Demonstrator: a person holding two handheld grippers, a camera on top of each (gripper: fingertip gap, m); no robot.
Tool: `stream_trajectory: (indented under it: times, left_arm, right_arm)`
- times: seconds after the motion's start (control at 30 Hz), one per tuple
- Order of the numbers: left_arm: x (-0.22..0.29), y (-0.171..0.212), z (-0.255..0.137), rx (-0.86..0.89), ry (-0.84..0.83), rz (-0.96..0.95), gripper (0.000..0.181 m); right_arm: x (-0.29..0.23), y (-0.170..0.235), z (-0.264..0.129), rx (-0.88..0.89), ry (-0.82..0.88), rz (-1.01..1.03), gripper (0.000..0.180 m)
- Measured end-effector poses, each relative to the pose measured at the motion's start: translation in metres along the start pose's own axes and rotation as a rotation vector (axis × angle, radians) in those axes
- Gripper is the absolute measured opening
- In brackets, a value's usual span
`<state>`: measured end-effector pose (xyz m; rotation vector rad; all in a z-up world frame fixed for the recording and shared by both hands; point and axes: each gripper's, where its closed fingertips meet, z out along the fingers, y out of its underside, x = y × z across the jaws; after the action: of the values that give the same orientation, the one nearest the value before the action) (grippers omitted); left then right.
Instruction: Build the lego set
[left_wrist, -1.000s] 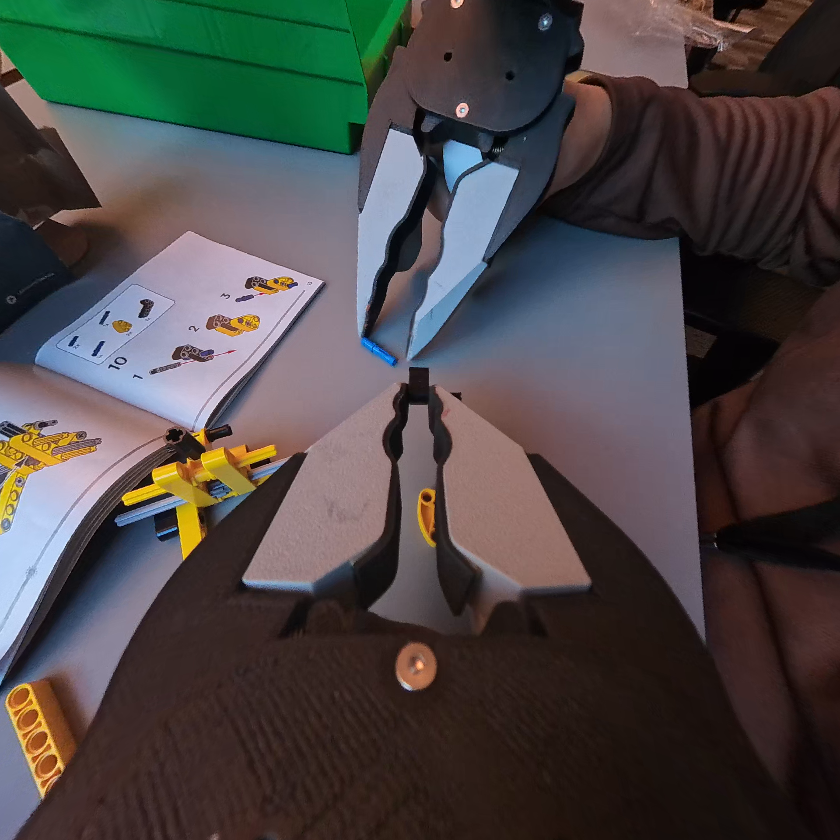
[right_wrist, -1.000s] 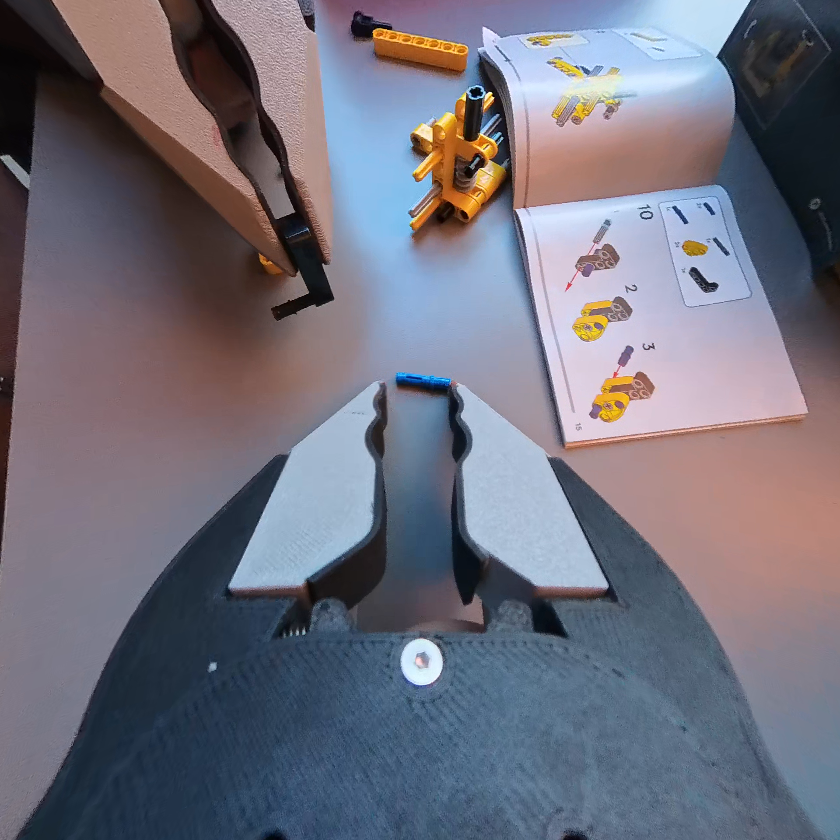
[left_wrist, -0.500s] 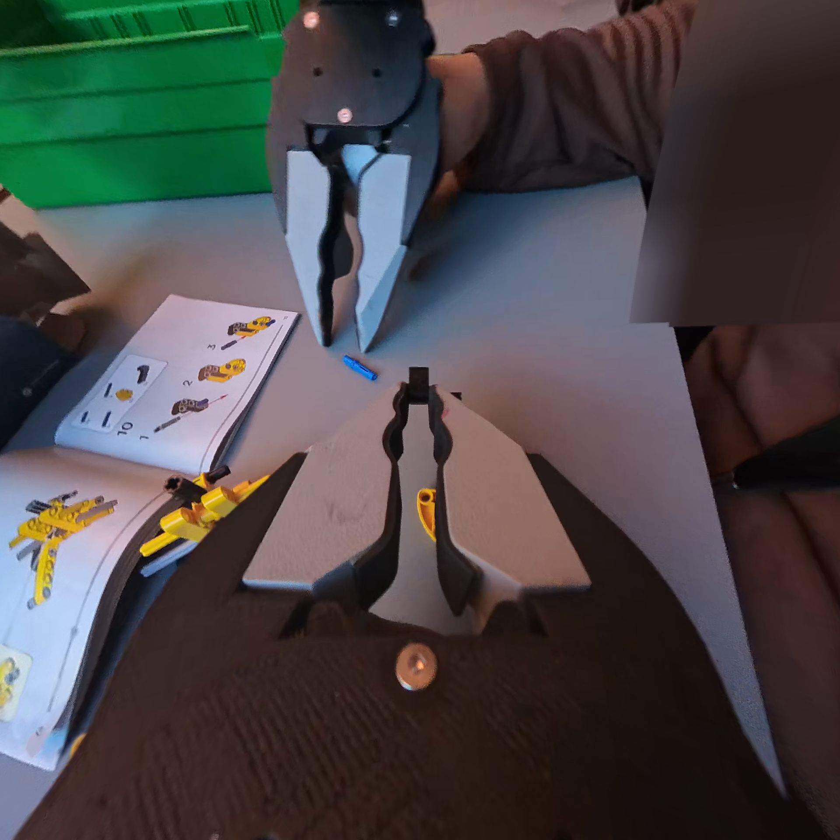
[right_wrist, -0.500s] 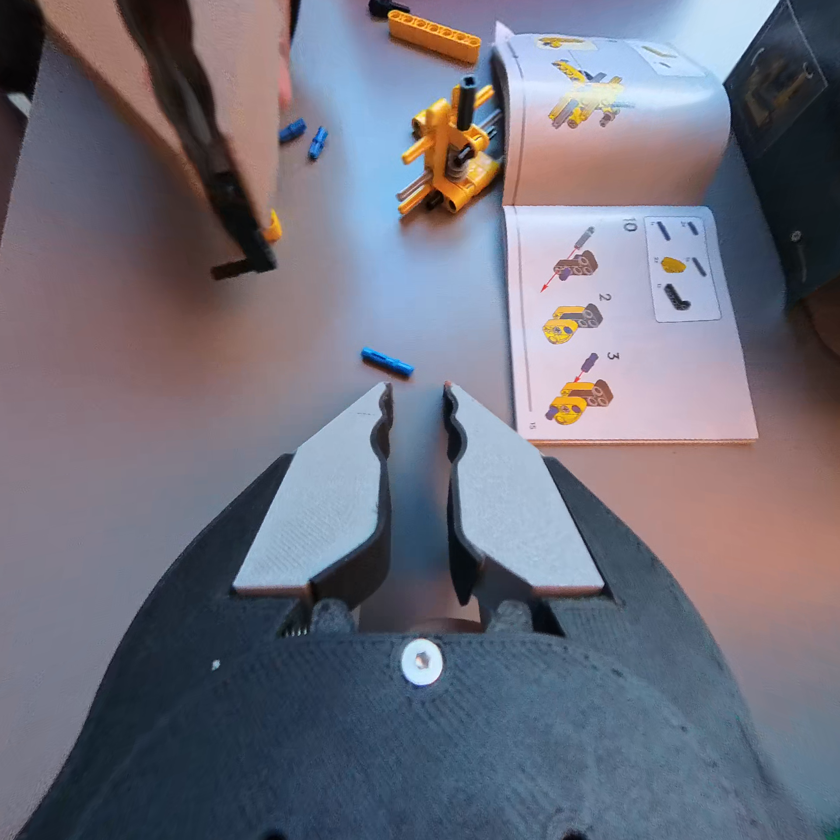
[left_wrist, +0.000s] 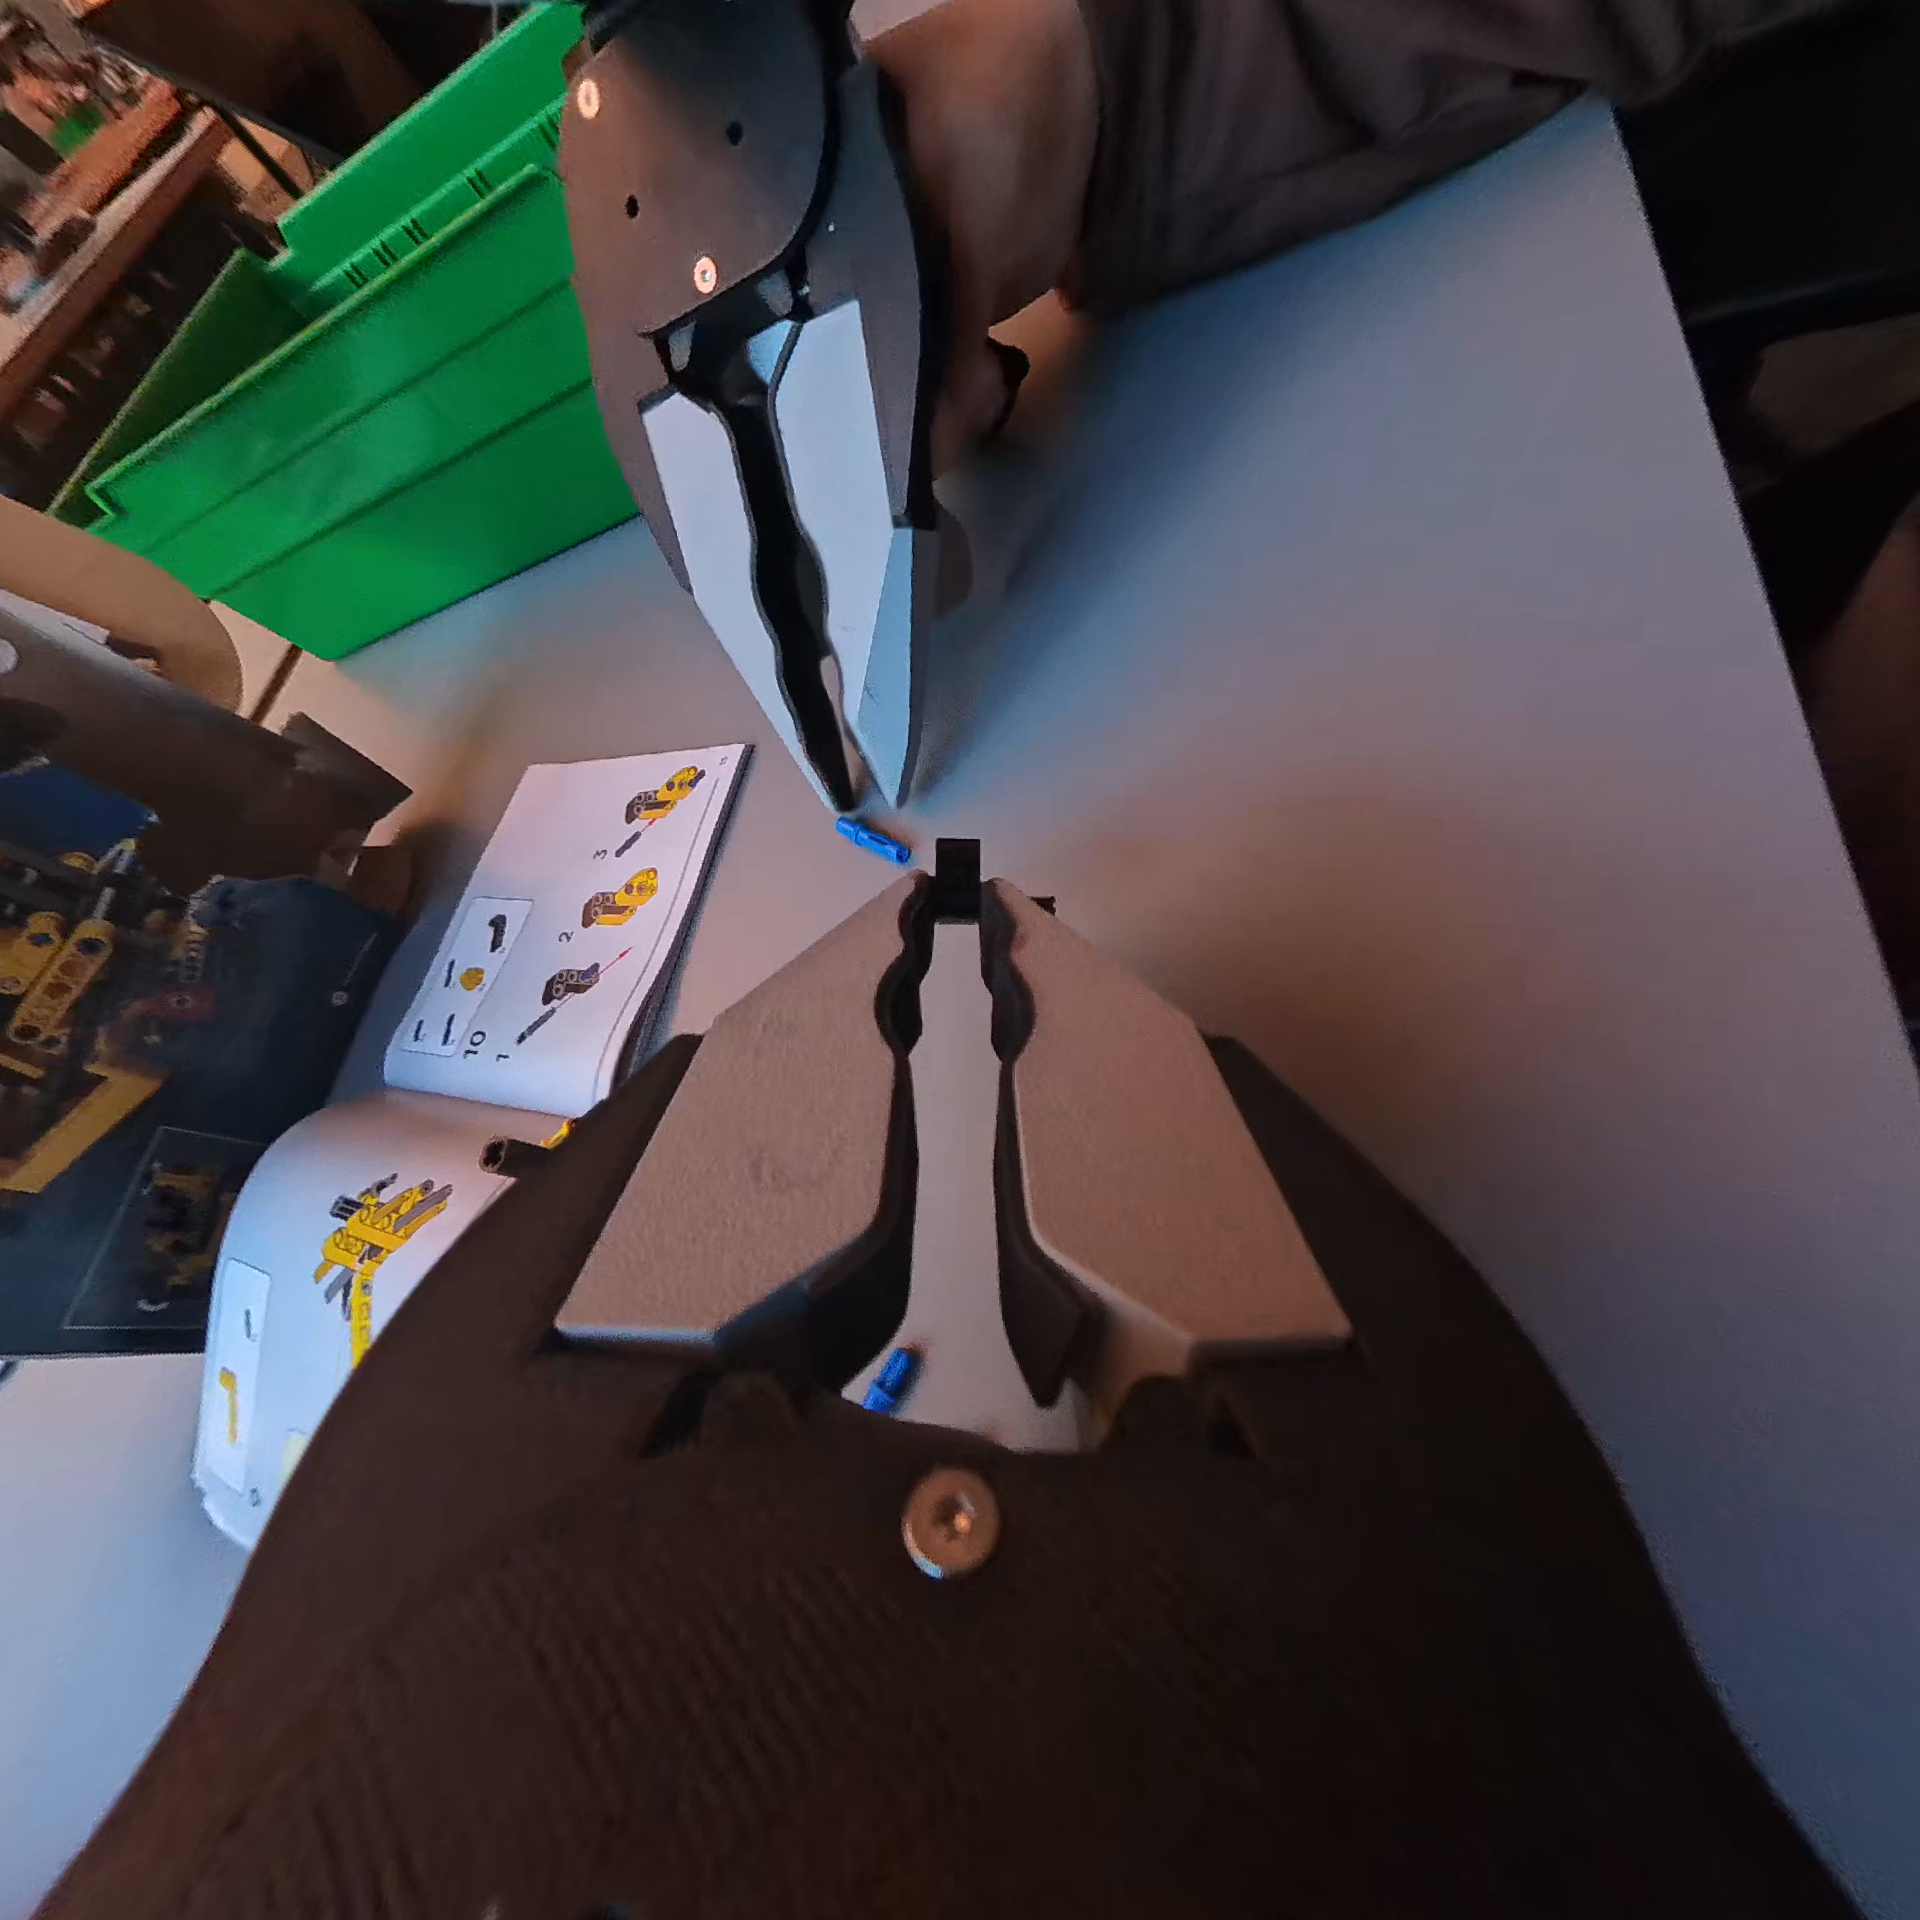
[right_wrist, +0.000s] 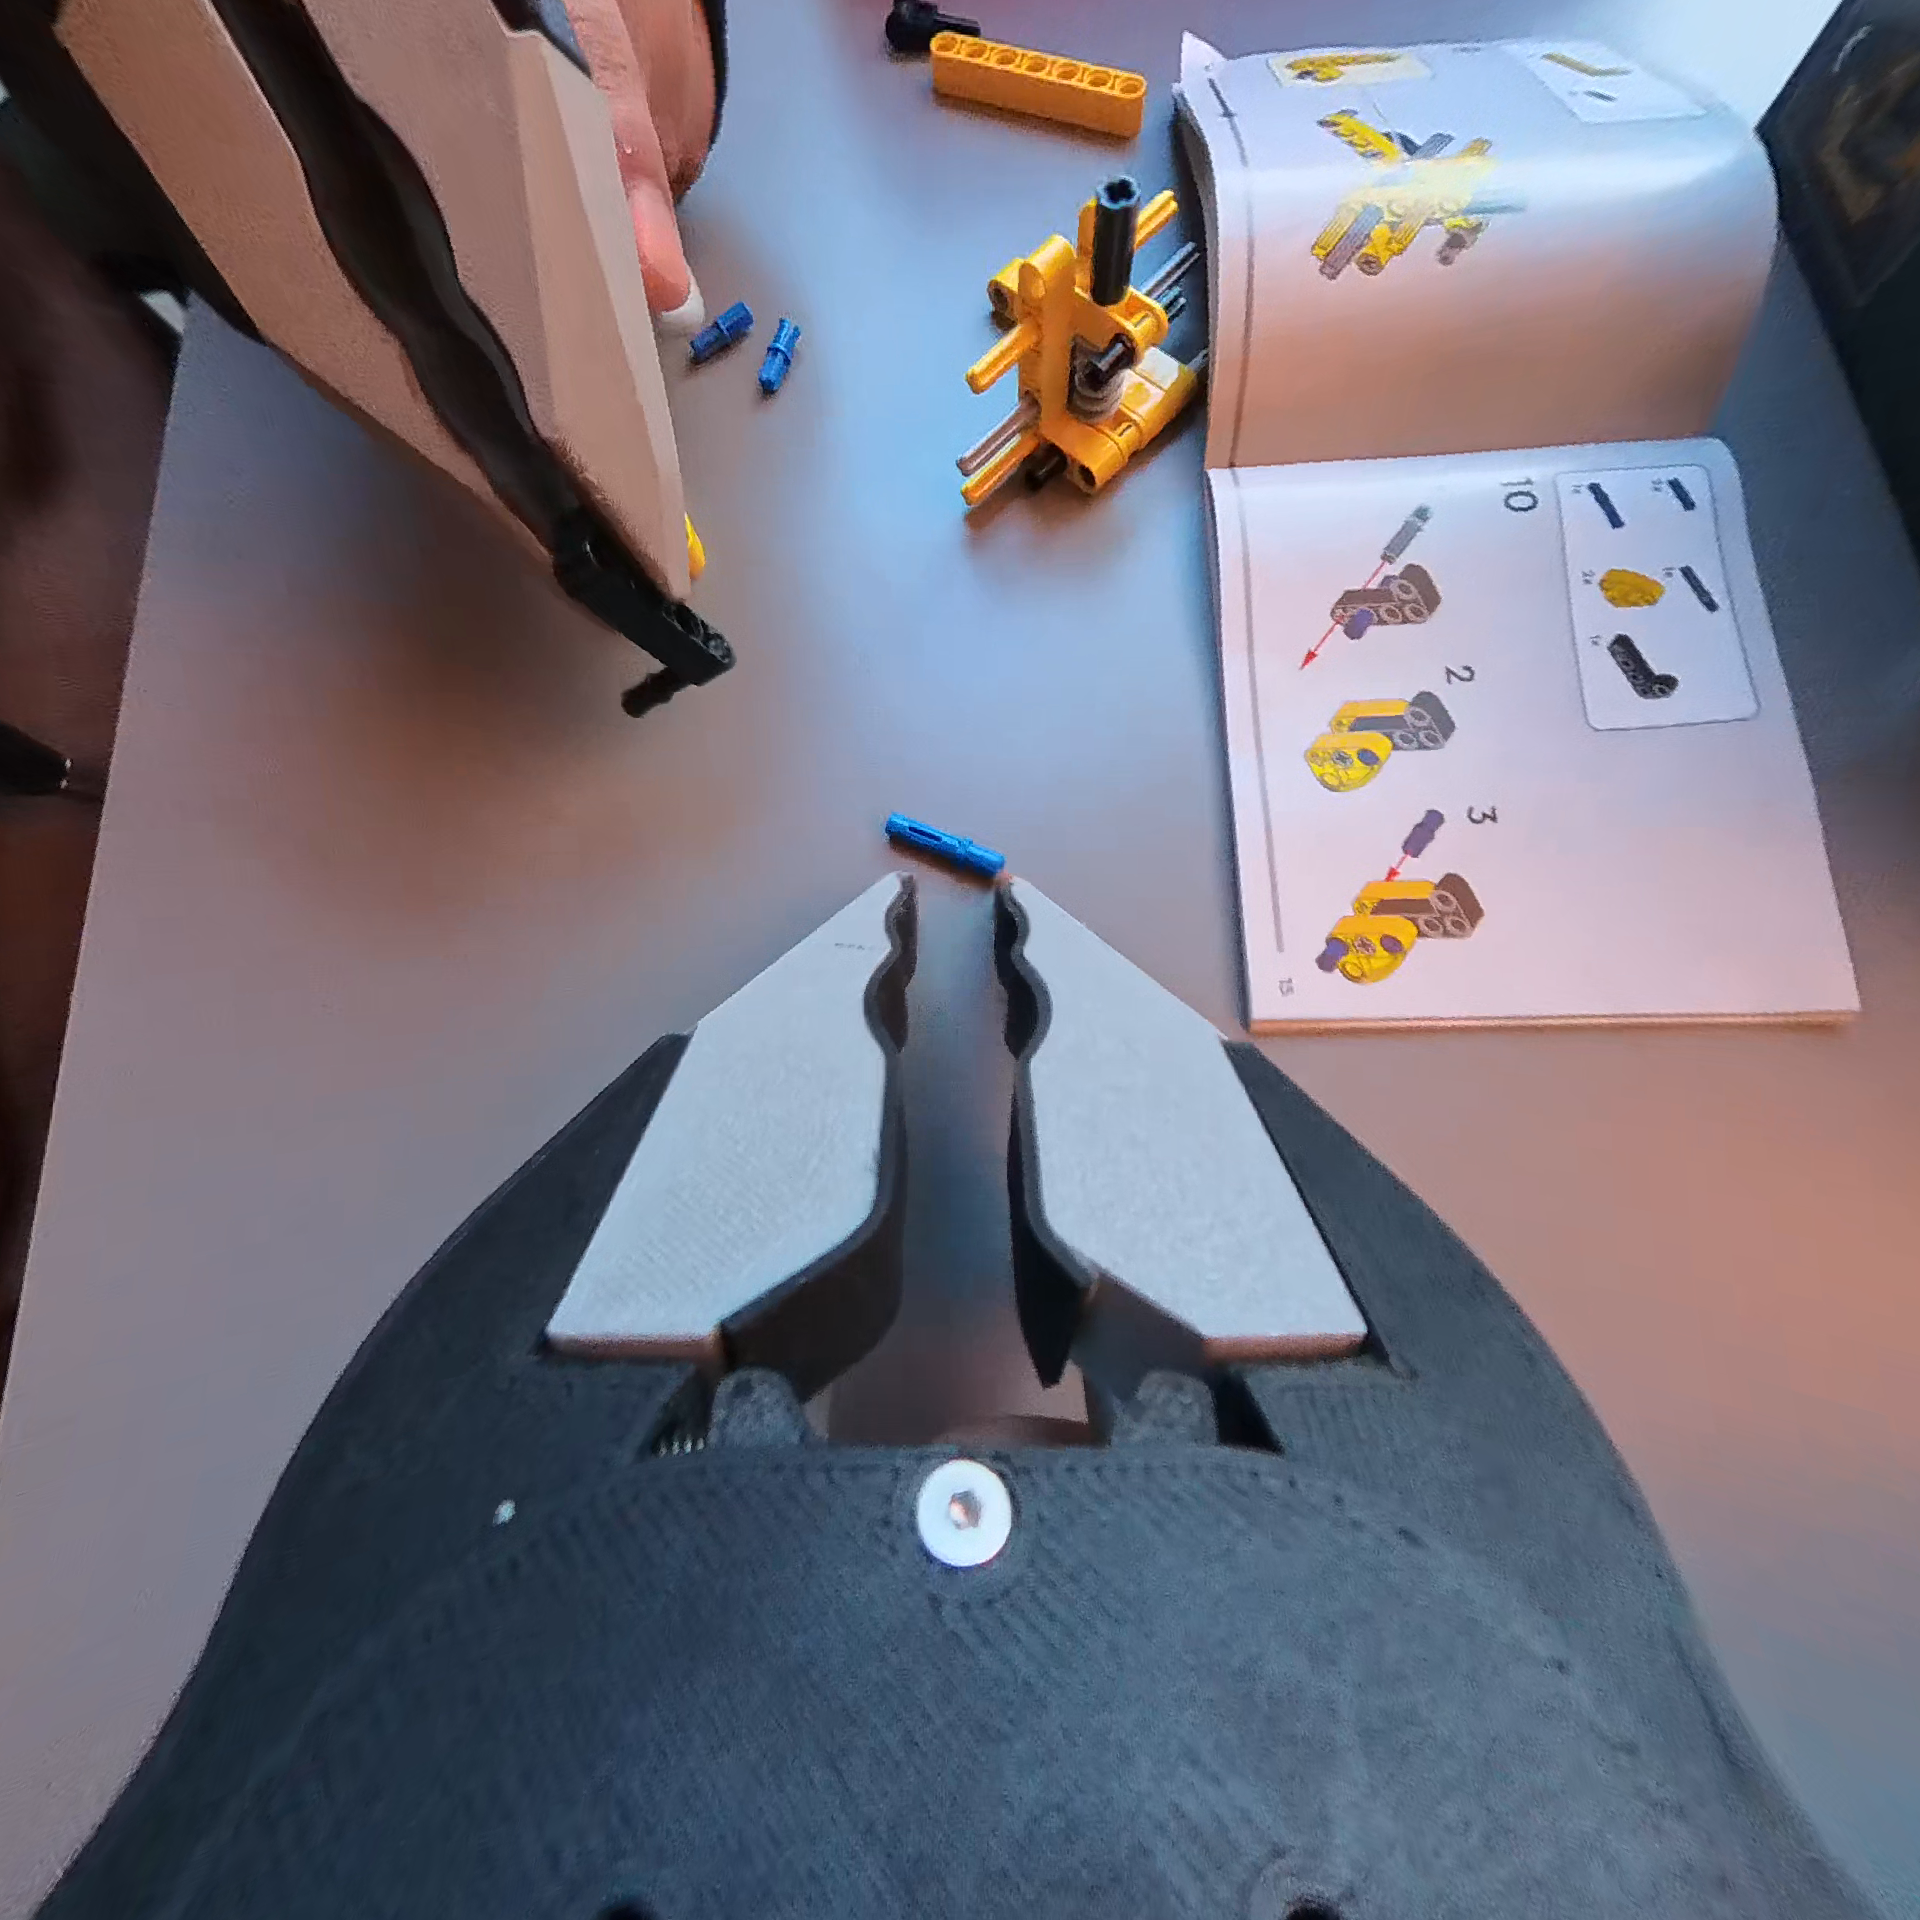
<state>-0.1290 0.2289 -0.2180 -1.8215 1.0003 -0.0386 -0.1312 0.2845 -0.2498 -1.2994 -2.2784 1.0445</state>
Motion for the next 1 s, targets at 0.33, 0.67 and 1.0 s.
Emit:
stream_trajectory:
  times: [0.33, 0.67, 1.0]
  left_arm:
    - [-0.009, 0.004, -0.005, -0.003, -0.086, 0.050, 0.005]
    - [-0.028, 0.001, -0.008, -0.022, -0.312, 0.299, 0.005]
    - [-0.029, 0.005, -0.009, -0.098, -0.429, 0.535, 0.005]
  right_arm:
    - [0.007, -0.005, 0.002, 0.024, 0.025, 0.044, 0.007]
    - [0.000, -0.007, -0.005, -0.004, -0.009, 0.223, 0.008]
    - [0.004, -0.007, 0.002, -0.106, 0.015, 0.506, 0.017]
